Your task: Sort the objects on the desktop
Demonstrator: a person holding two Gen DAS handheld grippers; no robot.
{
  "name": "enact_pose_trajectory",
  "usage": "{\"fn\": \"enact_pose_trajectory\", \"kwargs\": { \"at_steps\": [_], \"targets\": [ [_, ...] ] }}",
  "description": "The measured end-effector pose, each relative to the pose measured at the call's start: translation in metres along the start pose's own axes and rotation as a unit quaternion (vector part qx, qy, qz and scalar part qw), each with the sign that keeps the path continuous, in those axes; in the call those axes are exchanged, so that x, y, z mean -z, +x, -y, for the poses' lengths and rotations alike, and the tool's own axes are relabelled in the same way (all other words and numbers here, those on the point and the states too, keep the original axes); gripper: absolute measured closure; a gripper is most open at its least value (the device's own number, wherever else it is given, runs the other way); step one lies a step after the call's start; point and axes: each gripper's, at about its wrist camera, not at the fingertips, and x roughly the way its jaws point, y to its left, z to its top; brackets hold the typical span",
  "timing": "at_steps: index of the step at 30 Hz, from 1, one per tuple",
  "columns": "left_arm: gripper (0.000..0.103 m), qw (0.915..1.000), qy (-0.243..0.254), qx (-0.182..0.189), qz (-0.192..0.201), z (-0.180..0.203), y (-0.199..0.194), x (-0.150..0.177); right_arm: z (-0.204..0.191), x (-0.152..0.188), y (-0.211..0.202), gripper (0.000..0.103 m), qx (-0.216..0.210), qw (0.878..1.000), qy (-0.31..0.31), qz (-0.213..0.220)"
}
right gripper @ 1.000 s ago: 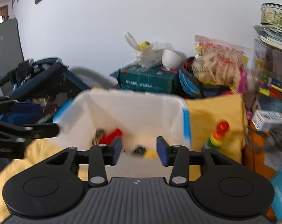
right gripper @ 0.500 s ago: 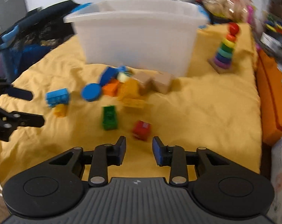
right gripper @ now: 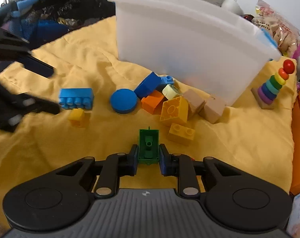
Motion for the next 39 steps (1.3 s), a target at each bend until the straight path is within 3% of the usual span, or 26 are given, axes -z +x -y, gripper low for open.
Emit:
{"fn": "enact_pose_trajectory", "kwargs": {
  "at_steps": [3,5,6,10,12,14,16,19,21,23,24,26,29,35,39],
  "targets": [
    [0.05,0.9996,0.027,0.001,-0.007,0.0,0.011,-0.001,0.003,0.011,-0.019,0.079,-0.005,1.0,0.008,-0.004],
    [0.066,0.9992,0.039,-0.005,-0.005,0.0,0.019,0.0,0.007,0.02,-0.029,0.079,-0.014,1.0,0.026,-0.008],
    [0.078,0.9993,0.033,-0.001,-0.017,-0.002,0.024,-0.001,0.009,0.027,-0.035,0.079,-0.017,0.999,0.036,-0.01],
    [0.078,0.9989,-0.038,0.027,0.009,-0.016,0.0,-0.004,0.016,0.048,-0.045,0.079,-0.006,0.998,0.058,-0.027],
    [0.078,0.9952,-0.069,0.065,0.022,-0.015,-0.024,-0.01,0.021,0.055,-0.053,0.079,-0.008,0.997,0.073,-0.028],
    [0.078,0.9832,-0.115,0.14,0.024,-0.01,-0.035,-0.015,0.023,0.061,-0.059,0.079,-0.013,0.996,0.082,-0.023],
    [0.078,0.9718,-0.126,0.199,0.013,0.007,-0.032,-0.016,0.025,0.065,-0.063,0.079,-0.023,0.995,0.099,-0.018],
    [0.078,0.969,-0.12,0.215,-0.02,0.03,-0.008,-0.01,0.03,0.068,-0.059,0.079,-0.053,0.989,0.134,-0.017],
    [0.078,0.9614,-0.137,0.233,-0.049,0.039,0.012,-0.002,0.03,0.068,-0.054,0.079,-0.066,0.987,0.145,-0.021],
    [0.078,0.9642,-0.126,0.223,-0.067,0.048,0.023,0.007,0.029,0.069,-0.05,0.079,-0.08,0.985,0.15,-0.026],
    [0.074,0.9697,-0.113,0.205,-0.069,0.053,0.026,0.01,0.028,0.069,-0.048,0.079,-0.087,0.984,0.151,-0.028],
    [0.074,0.9754,-0.1,0.189,-0.054,0.057,0.02,0.011,0.026,0.069,-0.048,0.073,-0.089,0.985,0.145,-0.03],
    [0.065,0.9848,-0.084,0.15,-0.027,0.058,0.006,0.008,0.027,0.067,-0.056,0.07,-0.061,0.99,0.124,-0.016],
    [0.065,0.9932,-0.061,0.1,0.001,0.049,-0.008,0.003,0.041,0.069,-0.061,0.07,0.022,0.995,0.101,-0.003],
    [0.064,0.9957,-0.037,0.08,0.027,0.058,-0.024,0.0,0.047,0.07,-0.069,0.07,0.025,0.994,0.106,-0.001]
  ]
}}
